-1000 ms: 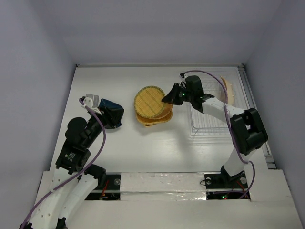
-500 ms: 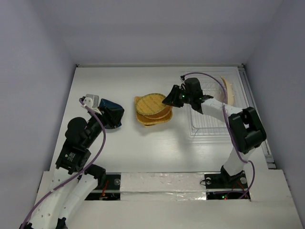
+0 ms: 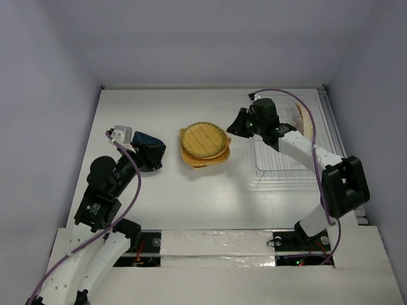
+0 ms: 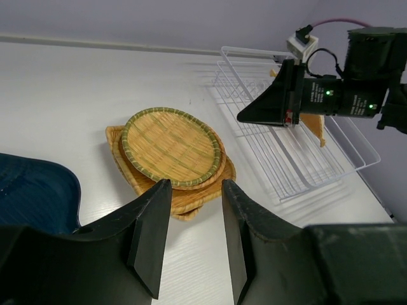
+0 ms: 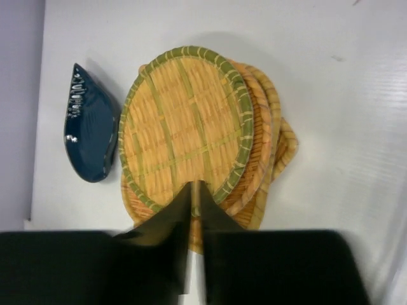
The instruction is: Unload the plates from the dish rack
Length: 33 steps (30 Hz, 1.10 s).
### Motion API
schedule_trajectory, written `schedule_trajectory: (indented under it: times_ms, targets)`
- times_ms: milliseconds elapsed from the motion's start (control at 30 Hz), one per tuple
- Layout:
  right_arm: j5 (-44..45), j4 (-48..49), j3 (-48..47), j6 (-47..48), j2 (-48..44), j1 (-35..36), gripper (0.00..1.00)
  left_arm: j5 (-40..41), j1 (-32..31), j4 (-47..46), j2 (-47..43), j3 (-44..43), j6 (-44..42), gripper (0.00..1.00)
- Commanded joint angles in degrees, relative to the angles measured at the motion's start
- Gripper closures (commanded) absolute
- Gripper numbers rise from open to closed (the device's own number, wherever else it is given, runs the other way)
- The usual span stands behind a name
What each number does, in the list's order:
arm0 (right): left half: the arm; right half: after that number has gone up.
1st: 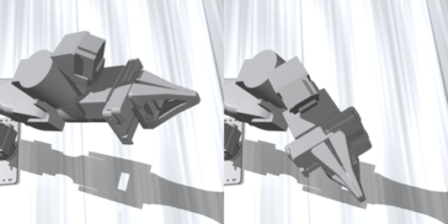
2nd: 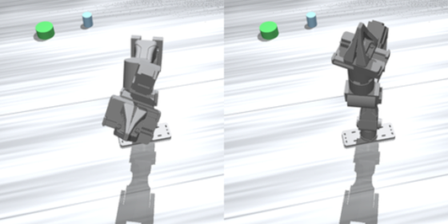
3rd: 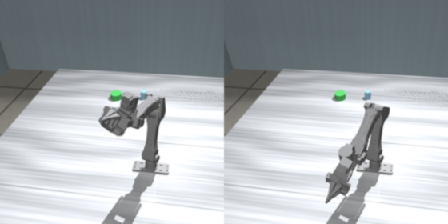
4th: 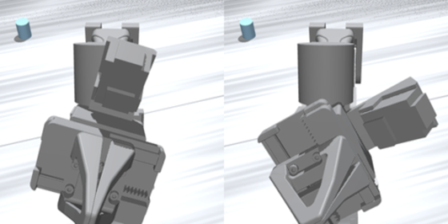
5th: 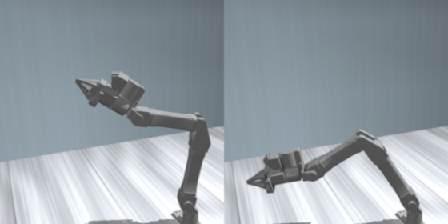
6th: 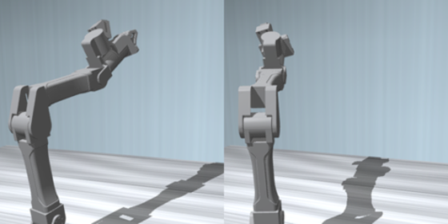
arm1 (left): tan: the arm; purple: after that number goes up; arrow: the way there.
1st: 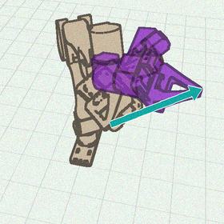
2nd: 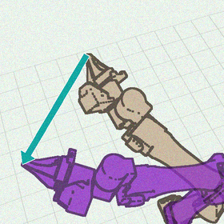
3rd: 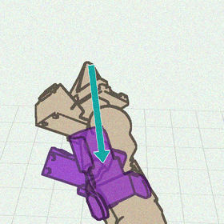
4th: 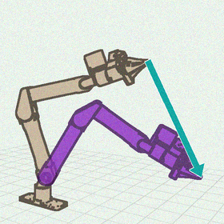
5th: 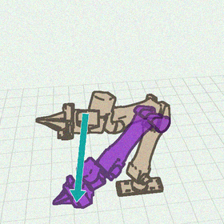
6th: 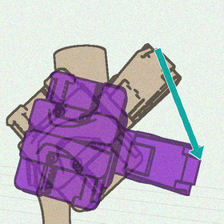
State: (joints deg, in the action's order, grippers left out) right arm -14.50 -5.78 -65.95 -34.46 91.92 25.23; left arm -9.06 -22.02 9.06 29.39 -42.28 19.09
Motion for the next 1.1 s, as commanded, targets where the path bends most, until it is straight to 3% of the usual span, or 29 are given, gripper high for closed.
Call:
schedule_trajectory:
  times_ms: [0,67,133,167,233,267,367,400,467,500,533,700,1067]
  targets:
    - [6.3,-4.7,-3.1,4.4,-4.6,0.5,1.0,-0.7,0.2,-2.1,-0.6,0.2,0.1,0.65]
    - [15.1,-6.9,-3.5,6.0,-7.9,0.5,1.0,-0.8,0.2,-2.2,-0.7,0.1,0.1,0.65]
    - [23.5,-11.4,-5.1,8.7,-9.3,0.5,1.0,-1.3,0.2,-2.4,-0.6,0.2,0.0,0.72]
    - [32.9,-13.4,-6.0,9.6,-9.7,0.5,1.0,-1.7,0.2,-2.5,-0.6,0.3,-0.1,0.76]
    - [42.0,-18.4,-8.1,12.1,-10.0,0.5,1.0,-1.1,0.2,-2.0,-1.0,0.2,-0.2,0.98]
    - [50.5,-20.0,-8.7,12.7,-9.9,0.5,0.98,0.4,0.2,-1.7,-1.3,-0.2,-0.2,1.0]
    - [62.3,-26.3,-10.2,13.5,-7.7,-0.7,0.93,1.5,0.2,-1.4,-2.2,-0.2,0.0,1.0]
    - [64.0,-29.1,-10.4,13.2,-7.2,-2.0,0.77,1.2,-0.3,-1.7,-2.4,-0.1,0.0,1.0]
    - [65.1,-31.0,-10.2,12.6,-5.9,-3.5,0.64,0.7,-0.9,-1.9,-2.8,0.0,0.0,1.0]
    - [65.1,-31.1,-9.9,12.5,-5.6,-4.3,0.45,0.7,-0.9,-1.9,-3.1,0.0,0.0,1.0]
    - [65.1,-31.1,-9.5,12.5,-5.3,-5.8,0.37,0.7,-0.9,-1.9,-3.5,-0.1,0.0,1.0]
    - [65.8,-32.7,-8.2,12.1,-2.7,-8.5,0.35,0.2,-2.1,-1.9,-4.6,-0.2,-0.1,0.76]
    - [69.3,-33.7,-10.2,13.5,6.9,-12.8,0.38,0.2,-4.3,-2.0,-7.1,-0.3,-0.5,0.68]
